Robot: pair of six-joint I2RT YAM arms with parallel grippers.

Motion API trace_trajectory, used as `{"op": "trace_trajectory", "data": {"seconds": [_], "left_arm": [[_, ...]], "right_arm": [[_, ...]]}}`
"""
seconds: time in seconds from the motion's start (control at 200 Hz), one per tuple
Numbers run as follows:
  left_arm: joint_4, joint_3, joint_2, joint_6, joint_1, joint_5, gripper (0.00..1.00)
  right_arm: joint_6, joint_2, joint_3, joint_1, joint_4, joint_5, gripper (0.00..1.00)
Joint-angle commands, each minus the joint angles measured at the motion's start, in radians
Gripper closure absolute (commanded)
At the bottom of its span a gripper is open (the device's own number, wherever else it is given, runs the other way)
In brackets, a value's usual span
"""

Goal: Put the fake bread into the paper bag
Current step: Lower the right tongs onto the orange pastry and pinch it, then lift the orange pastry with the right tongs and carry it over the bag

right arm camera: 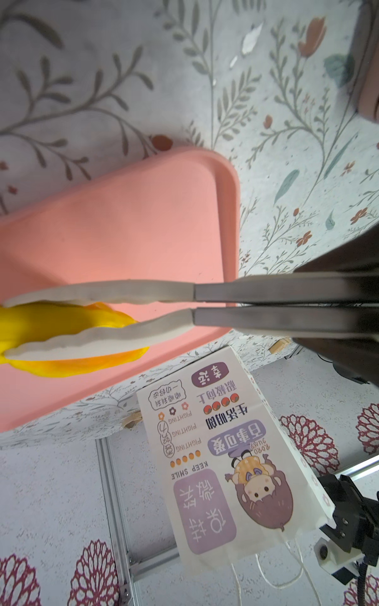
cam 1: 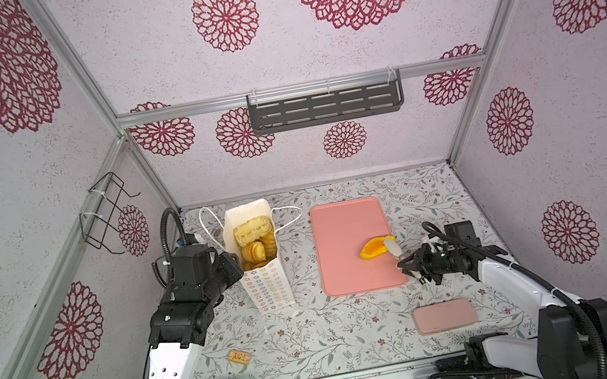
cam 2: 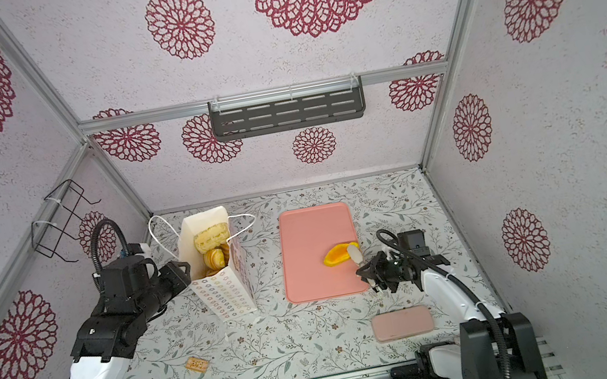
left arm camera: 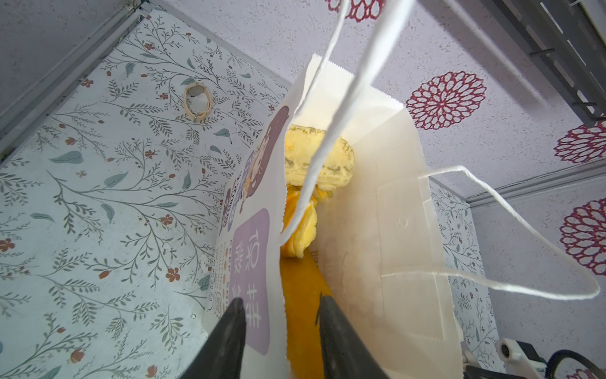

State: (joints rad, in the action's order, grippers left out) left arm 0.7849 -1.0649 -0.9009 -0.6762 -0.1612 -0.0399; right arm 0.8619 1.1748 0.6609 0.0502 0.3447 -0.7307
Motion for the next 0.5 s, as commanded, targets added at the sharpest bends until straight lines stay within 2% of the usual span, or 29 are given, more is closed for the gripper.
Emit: {"op": "trace_trajectory", "data": {"seconds": [0.0,0.175,0.345,0.495], "left_arm": [[0.008,-0.033,0.001,0.011,-0.003,-0.013,0.57],[0.009,-0.059,-0.010,0.010,-0.003,-0.010,0.53],[0.020,-0.082,-0.008,0.009,-0.003,-0.019,0.44],[0.053,-0.094,0.012,0.014,0.003,-0.072,0.39]], "right_arm": [[-0.097,-0.056,0.132,0.021,0.059,0.034,0.87],[-0.175,-0.063,0.373,0.143,0.156,0.177,0.90],[-0.238,-0.016,0.632,0.333,0.151,0.339,0.90],[-0.312,0.060,0.811,0.484,0.120,0.430,0.90]]}}
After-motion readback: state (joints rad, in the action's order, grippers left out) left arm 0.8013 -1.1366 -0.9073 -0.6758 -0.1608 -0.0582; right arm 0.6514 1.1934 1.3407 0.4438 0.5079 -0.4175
